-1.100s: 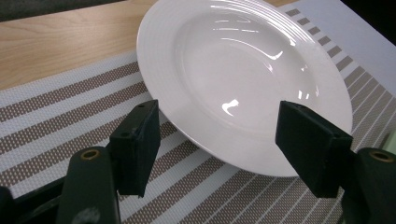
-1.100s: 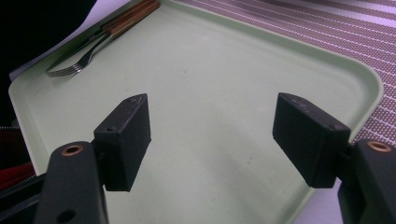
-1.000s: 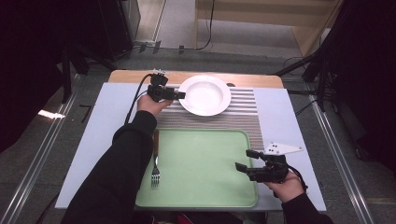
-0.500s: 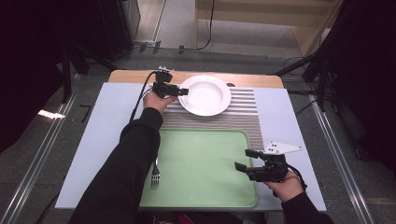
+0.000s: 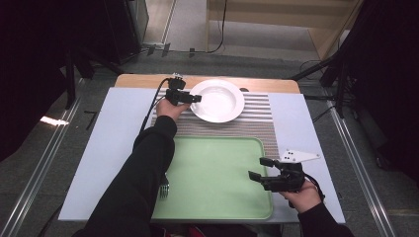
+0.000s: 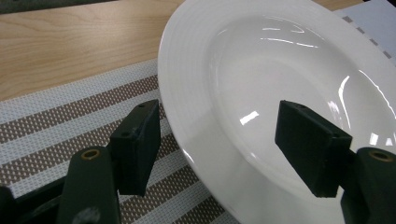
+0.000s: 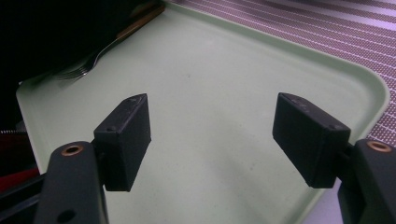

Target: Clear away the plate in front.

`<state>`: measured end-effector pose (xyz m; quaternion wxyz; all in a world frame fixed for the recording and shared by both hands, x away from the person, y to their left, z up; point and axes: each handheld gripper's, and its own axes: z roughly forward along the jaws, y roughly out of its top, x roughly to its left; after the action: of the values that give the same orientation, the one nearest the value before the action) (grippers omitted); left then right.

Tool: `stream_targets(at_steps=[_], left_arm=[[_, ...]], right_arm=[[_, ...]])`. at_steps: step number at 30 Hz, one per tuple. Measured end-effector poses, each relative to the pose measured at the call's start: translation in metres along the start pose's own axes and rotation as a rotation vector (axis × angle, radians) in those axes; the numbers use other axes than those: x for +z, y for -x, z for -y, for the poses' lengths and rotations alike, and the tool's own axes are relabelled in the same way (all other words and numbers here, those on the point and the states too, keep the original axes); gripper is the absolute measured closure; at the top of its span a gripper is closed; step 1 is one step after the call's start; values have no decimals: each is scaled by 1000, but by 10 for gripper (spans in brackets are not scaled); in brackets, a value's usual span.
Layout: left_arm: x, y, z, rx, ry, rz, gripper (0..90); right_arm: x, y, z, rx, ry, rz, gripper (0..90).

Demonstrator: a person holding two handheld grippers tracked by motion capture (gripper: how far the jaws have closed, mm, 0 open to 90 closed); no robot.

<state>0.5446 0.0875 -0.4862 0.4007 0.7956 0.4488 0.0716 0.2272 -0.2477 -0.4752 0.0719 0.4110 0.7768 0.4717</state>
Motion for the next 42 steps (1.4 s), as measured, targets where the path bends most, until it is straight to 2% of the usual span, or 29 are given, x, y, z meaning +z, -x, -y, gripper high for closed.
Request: stream_targets(at_steps=[3,8,11,14,23,28,30,34,36,38,42], left_arm=[[3,0,2,4,-10,-10,307],[9,2,4,-11,-6,6,312],[14,1,6,-50,-4,34,312],[18,4,7,-42,-10,31,314],[22,3,8,-102,12,47,320],[23,6,8,-91,12,21,338],[24,8,8,-77,11,-1,356],[24,8,8,-85,6,-16,385],[24,8,7,-86,4,-36,430],[23,9,7,-64,1,-55,508],[23,7,8,-58,7,-37,542]], right_arm=[[0,0,0,3,2,-3,268],[-1,2,0,1,3,-4,268],[-1,2,0,0,6,-4,268],[-2,2,1,-1,7,-6,268],[-3,3,1,3,3,-2,268],[-2,3,1,4,4,0,268],[-2,3,1,2,4,0,268],[-1,2,1,2,3,0,268],[-1,2,0,2,5,-1,268],[-1,2,0,-1,4,0,268],[-1,2,0,0,7,-2,268]])
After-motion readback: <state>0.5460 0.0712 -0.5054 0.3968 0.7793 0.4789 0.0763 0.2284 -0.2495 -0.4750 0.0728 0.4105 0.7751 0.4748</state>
